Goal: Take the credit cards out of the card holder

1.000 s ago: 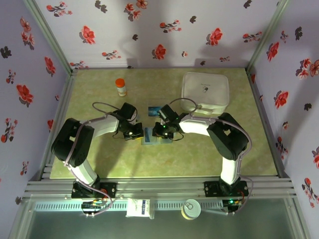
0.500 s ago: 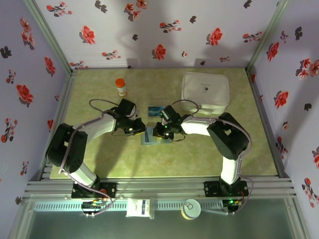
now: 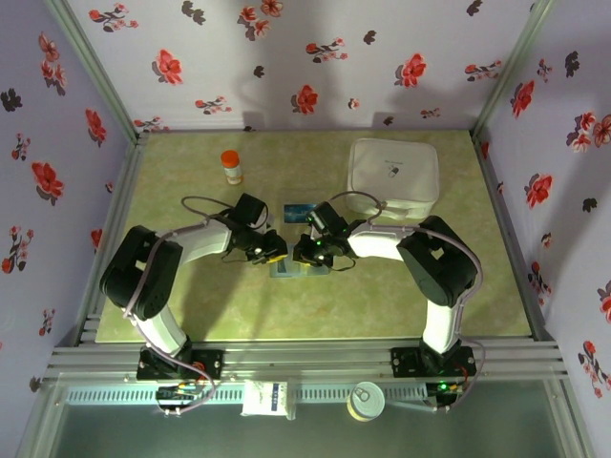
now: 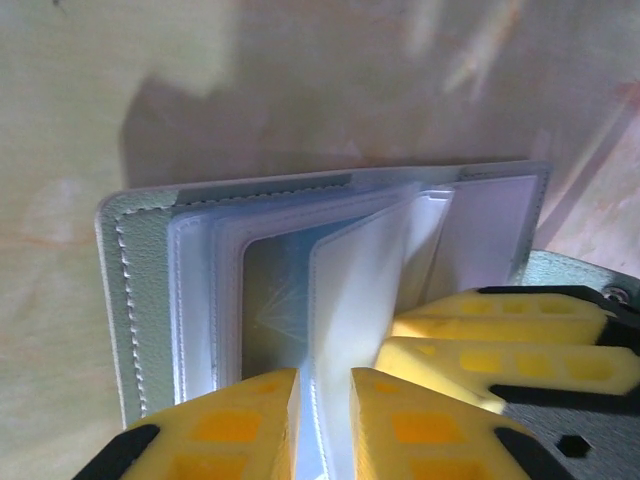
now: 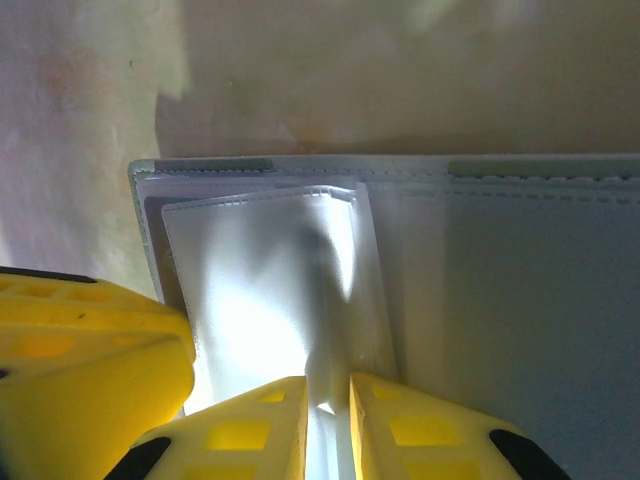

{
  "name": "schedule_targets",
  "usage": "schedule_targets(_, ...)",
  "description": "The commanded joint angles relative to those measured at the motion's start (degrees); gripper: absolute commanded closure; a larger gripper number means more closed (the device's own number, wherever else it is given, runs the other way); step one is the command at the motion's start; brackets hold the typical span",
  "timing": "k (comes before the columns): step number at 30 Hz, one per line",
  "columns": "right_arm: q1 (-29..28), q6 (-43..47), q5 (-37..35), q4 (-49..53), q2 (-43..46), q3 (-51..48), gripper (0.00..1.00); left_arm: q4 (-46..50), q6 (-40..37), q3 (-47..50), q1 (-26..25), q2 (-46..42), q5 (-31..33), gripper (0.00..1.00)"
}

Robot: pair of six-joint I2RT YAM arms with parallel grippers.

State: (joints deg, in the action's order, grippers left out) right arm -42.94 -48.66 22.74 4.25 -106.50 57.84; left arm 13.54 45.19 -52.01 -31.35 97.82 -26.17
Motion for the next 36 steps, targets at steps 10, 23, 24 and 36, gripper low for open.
schedule_targets(10,0.32,-1.34,0.84,-0.91,1.70,-2.17,0.80,-2.33,2.07,-0.54,-0.58,1.10,-1.69,0.87)
schedule_targets(23,3.48,2.95,-4.53,6.65,15.03,-3.51,0.76,1.46,2.10,-5.79,-2.67,-0.85,-3.01,0.73)
schedule_targets(24,3.94,3.20,-4.68,7.17,16.04,-4.00,0.76,1.54,2.10,-6.56,-3.16,-0.42,-3.18,0.72)
schedule_targets(36,8.04,6.28,-10.21,17.12,27.67,-7.04,0.74,0.44,3.24,-14.51,-9.31,10.01,-2.90,0.53)
